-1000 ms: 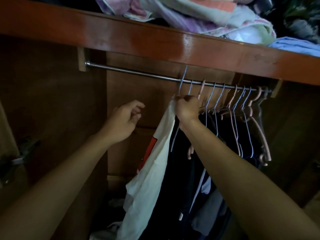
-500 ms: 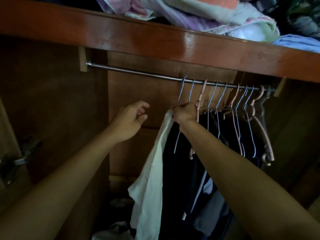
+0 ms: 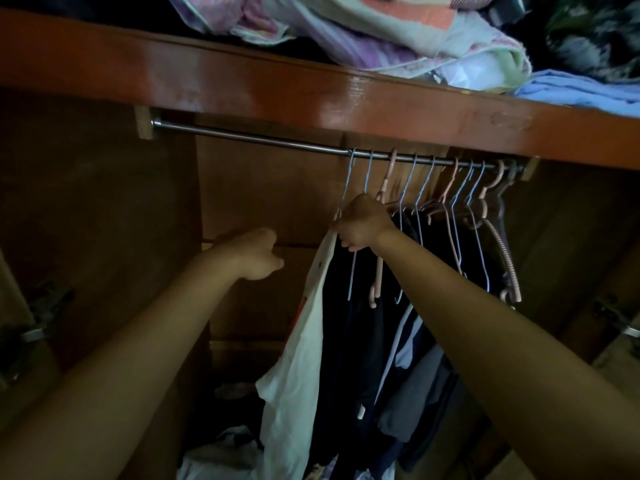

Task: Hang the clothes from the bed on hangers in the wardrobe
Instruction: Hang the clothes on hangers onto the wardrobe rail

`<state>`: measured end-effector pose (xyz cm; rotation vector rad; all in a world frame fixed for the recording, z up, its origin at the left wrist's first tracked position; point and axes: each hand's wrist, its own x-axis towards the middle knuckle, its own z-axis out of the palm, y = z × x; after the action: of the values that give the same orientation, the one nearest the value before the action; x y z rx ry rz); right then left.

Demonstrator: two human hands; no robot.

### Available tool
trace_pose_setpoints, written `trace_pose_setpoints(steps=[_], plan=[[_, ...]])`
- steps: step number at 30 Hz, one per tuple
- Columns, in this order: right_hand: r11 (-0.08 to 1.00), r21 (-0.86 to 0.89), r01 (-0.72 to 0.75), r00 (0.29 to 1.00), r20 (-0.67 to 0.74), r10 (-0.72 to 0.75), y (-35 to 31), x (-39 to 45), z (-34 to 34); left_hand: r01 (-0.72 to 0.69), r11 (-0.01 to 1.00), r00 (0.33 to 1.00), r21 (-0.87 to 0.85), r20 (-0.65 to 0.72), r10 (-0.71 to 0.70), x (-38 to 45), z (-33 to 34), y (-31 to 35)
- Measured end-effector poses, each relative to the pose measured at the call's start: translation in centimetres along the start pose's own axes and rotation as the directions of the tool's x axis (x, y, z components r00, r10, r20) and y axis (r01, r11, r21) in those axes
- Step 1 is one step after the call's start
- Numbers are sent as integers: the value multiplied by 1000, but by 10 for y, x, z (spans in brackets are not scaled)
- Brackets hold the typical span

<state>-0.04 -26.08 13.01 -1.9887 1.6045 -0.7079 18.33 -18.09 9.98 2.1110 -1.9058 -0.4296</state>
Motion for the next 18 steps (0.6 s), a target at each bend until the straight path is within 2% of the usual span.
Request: trace_pose_setpoints(steps=[3, 10, 18], plan=[[986, -147, 75, 997, 29, -71, 7, -21, -10, -1, 999, 995, 38, 100, -2, -9, -1, 8], [967, -231, 106, 985, 160, -70, 42, -82, -38, -167, 974, 984, 155, 88, 154, -43, 4, 41], [924, -355, 138, 962, 269, -40, 103, -166, -82, -416, 909, 885, 7, 233, 403, -85, 28, 96]])
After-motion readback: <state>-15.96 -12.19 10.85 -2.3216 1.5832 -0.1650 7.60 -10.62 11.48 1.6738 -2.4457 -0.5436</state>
